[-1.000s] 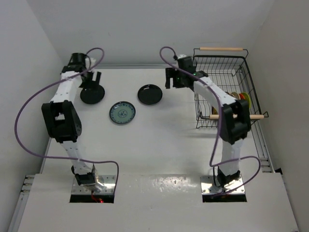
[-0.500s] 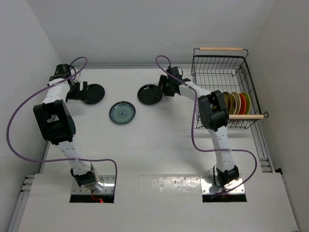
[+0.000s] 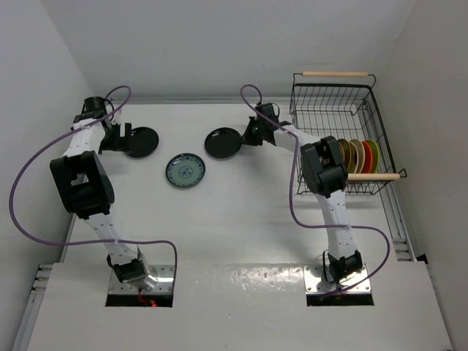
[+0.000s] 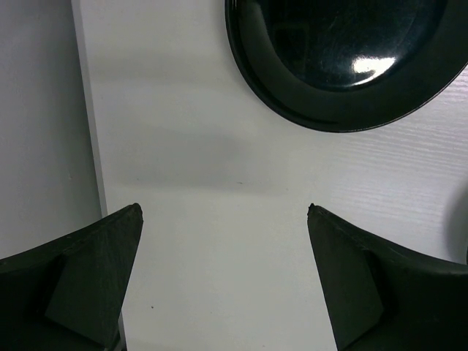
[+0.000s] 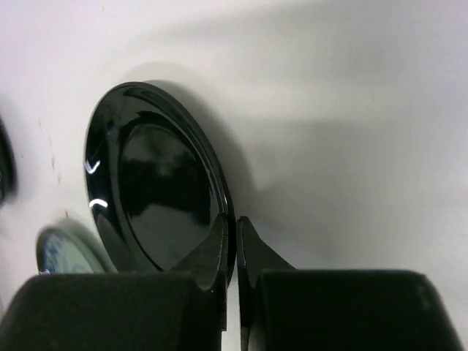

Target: Load the plates into the dish rack

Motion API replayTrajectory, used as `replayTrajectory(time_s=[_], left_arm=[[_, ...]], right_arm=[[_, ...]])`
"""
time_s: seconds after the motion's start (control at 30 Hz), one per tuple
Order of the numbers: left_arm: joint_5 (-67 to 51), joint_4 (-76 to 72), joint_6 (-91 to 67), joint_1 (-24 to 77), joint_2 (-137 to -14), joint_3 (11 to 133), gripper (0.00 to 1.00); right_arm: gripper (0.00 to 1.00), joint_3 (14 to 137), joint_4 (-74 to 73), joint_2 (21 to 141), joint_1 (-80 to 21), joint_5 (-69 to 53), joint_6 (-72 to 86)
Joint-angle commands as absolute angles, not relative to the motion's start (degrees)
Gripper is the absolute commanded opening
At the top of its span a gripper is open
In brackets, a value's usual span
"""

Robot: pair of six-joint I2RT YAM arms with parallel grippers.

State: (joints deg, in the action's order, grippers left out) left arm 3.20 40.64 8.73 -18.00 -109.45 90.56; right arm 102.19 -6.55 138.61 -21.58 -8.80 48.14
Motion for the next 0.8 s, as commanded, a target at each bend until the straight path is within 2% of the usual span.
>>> replayTrajectory(time_s=[0.0,0.1,0.23,0.37,0.43,0.47,0.6,0.77], left_arm=[[3.08,39.90,8.17,-18.46,-108.28,92.02,1.00],[3.08,39.90,8.17,-18.46,-108.28,92.55,1.00],[1.94,39.90,8.17,-18.46,-108.28,93.08,0.99],[1.93,39.21,8.17,-18.46,-108.28,93.08,0.96],[1.41,38.59,8.17,-18.46,-108.28,93.08,0.96],[1.41,38.58,8.17,-18.46,-107.67,93.08,0.96],[0.79,38.58,8.17,-18.46,-107.67,93.60,0.96],[0.79,38.58,8.17,-18.46,-107.67,93.08,0.96]], right_arm=[[0.00,100.03,-8.35,127.04,-21.36,-10.90,39.39],[0.00,96.07,-7.82,115.19,-21.71,-6.60,31.05],[0.00,95.97,-15.70,103.99,-21.53,7.09,16.30],[0.00,97.12,-26.07,98.19,-20.48,29.81,3.01],[0.00,96.60,-30.12,97.39,-19.43,36.35,-3.68],[0.00,96.24,-30.84,96.86,-18.90,44.91,-4.91],[0.00,89.92,-31.64,93.27,-16.62,52.02,-6.95],[0.00,81.75,-31.65,90.01,-13.81,49.40,-1.41]])
